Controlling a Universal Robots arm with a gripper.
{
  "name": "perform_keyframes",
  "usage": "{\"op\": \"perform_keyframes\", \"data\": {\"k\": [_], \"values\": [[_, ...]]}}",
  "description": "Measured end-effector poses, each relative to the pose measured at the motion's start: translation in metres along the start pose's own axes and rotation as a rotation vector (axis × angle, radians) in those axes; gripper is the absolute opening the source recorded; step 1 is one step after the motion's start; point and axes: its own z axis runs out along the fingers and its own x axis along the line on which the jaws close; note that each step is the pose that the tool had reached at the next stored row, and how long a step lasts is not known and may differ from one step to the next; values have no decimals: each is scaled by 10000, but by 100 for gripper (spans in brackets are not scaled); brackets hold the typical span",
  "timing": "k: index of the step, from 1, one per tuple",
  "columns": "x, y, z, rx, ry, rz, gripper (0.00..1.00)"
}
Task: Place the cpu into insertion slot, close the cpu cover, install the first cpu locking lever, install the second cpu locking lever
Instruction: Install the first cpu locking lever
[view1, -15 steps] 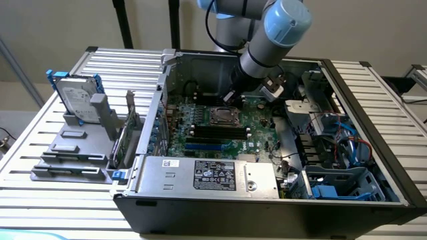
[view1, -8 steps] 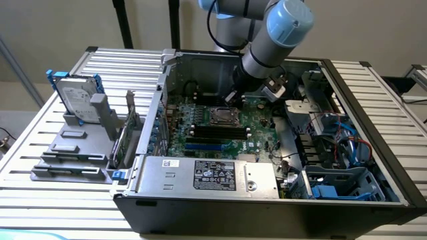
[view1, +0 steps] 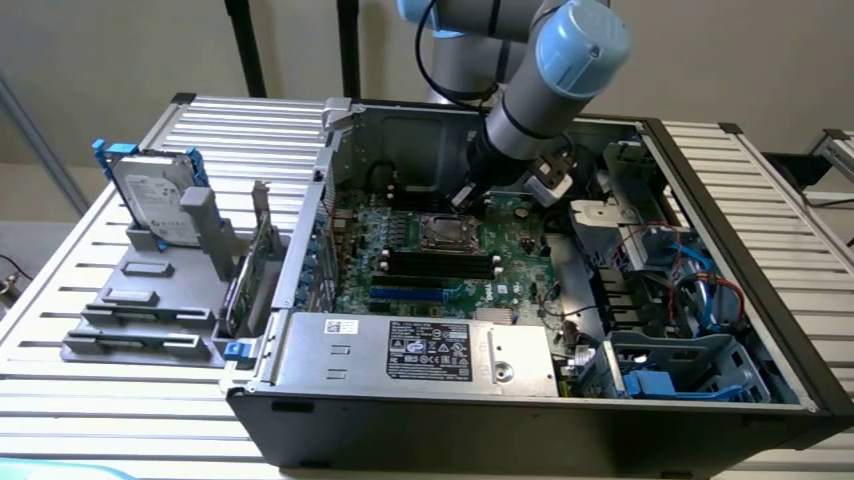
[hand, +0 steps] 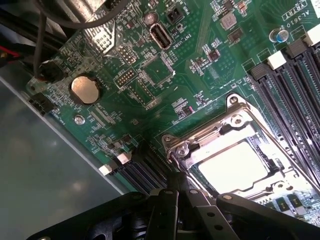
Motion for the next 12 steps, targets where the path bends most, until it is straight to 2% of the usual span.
{"op": "perform_keyframes", "data": {"k": [5, 7, 12], "values": [[-5, 7, 8, 188, 212, -87, 11], [-12, 14, 11, 217, 241, -106, 11], [-26, 31, 13, 230, 244, -131, 11]]}}
